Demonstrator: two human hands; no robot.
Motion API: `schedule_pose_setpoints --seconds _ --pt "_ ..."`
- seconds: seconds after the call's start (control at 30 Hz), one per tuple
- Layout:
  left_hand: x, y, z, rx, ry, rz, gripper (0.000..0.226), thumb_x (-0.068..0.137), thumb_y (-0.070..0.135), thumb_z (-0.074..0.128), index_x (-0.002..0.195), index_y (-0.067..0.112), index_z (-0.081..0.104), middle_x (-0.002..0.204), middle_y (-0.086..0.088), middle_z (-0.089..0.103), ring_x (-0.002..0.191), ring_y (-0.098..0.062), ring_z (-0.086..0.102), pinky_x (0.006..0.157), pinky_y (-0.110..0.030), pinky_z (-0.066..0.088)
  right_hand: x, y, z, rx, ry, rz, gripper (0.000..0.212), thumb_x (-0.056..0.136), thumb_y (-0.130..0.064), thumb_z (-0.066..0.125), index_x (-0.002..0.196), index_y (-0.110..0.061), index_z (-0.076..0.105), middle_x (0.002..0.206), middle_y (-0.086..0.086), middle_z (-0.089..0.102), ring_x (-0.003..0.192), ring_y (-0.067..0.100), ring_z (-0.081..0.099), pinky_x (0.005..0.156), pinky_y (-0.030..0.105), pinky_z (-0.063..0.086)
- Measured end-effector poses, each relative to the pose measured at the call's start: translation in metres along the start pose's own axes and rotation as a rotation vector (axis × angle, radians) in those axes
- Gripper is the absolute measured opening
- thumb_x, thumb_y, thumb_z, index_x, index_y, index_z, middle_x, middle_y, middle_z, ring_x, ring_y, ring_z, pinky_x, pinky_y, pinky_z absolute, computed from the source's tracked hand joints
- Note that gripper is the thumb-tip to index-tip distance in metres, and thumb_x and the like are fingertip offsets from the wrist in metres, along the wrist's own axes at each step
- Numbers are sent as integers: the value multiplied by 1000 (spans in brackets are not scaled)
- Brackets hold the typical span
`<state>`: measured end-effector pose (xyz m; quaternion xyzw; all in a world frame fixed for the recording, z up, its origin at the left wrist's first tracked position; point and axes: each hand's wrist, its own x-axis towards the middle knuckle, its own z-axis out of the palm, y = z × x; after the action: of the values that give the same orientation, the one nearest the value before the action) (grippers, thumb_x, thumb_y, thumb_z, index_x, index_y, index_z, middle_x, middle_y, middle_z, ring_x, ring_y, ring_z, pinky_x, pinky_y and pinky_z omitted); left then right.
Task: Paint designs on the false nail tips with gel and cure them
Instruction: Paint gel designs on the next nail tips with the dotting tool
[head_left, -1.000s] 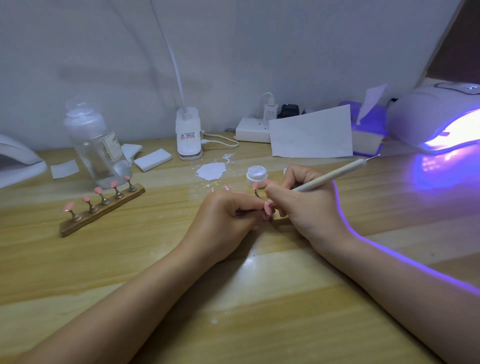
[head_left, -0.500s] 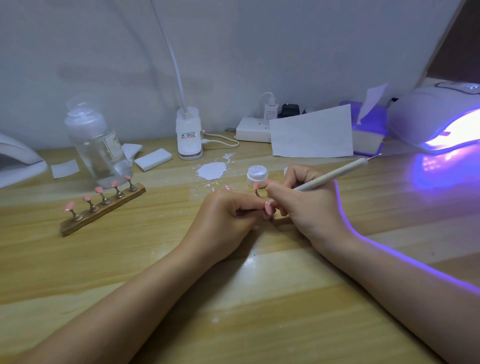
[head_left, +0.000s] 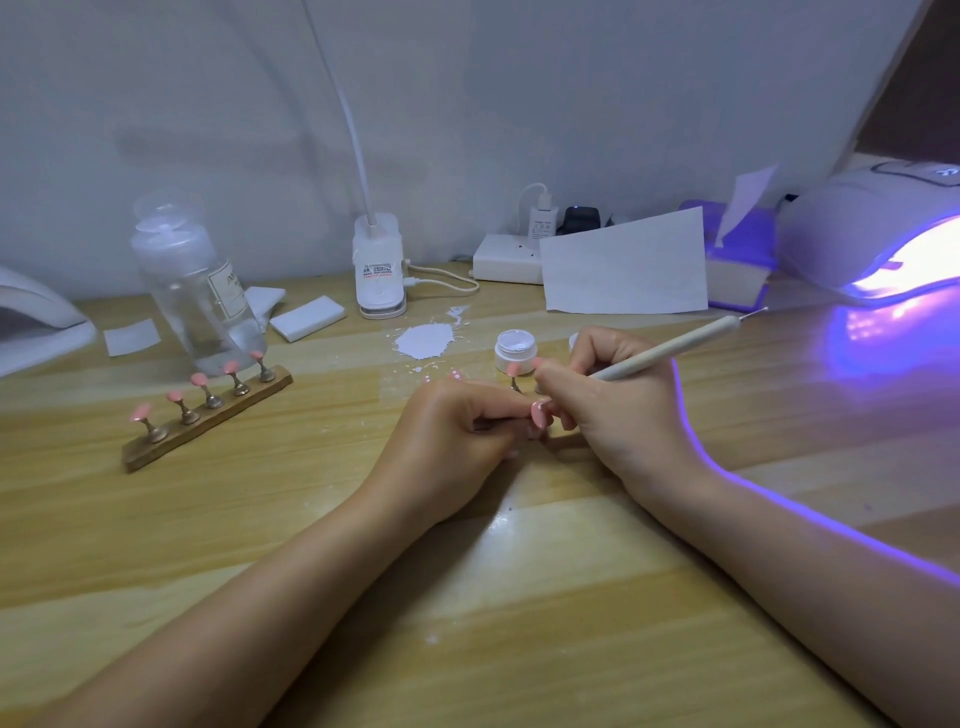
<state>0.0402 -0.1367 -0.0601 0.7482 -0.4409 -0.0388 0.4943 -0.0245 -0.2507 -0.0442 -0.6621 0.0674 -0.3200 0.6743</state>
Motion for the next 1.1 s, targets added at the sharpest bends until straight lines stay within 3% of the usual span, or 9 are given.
schedule_pose_setpoints --seconds 0.07,0.1,0.2,0.4,0.53,0.77,0.93,1.1 --pt "0 0 -1 2 -16 25 15 80 -2 65 86 8 75 71 9 68 57 6 49 68 -19 43 1 0 -1 16 21 9 47 74 7 64 44 -14 35 32 -4 41 37 18 52 42 16 39" --pt "0 0 -1 2 -20 29 16 80 -2 65 88 8 75 72 8 69 58 6 50 63 -16 42 2 0 -1 24 29 15 49 74 6 65 42 -16 35 32 -4 39 38 20 52 43 20 40" --pt "0 -2 -2 -19 -21 28 19 80 -3 65 89 10 75 76 4 71 61 0 52 61 -18 46 2 1 -1 18 28 21 49 74 4 65 43 -16 33 33 -4 36 38 21 51 42 22 40" --pt "0 -2 -2 -27 -9 27 19 80 -4 64 87 10 75 73 8 69 60 2 52 61 -14 45 0 0 0 -57 -1 -10 47 76 6 62 45 -12 32 29 -8 38 35 8 49 38 12 34" --pt "0 -2 -2 -10 -8 35 15 79 -1 65 85 10 75 70 7 68 57 0 51 61 -14 43 0 0 0 -62 -13 -13 48 77 8 62 45 -11 32 31 -9 38 38 14 49 38 13 33" --pt "1 -2 -2 -19 -13 25 13 80 -1 65 84 7 75 73 -2 71 60 -4 53 62 -22 47 -1 0 1 -65 -39 -15 48 78 10 60 45 -10 31 29 -9 40 34 5 47 37 10 32" --pt "0 -2 -2 -5 -15 32 12 80 -2 65 80 6 75 66 -3 68 57 2 48 61 -20 43 -1 0 1 -28 -43 -3 48 78 10 59 46 -11 30 30 -8 40 40 16 49 38 13 35" --pt "0 -1 -2 -4 -18 34 11 80 1 65 83 6 75 68 -3 69 56 3 47 61 -17 43 -2 -1 1 -32 -38 -8 49 79 9 59 45 -13 32 30 -8 41 39 14 49 38 12 34"
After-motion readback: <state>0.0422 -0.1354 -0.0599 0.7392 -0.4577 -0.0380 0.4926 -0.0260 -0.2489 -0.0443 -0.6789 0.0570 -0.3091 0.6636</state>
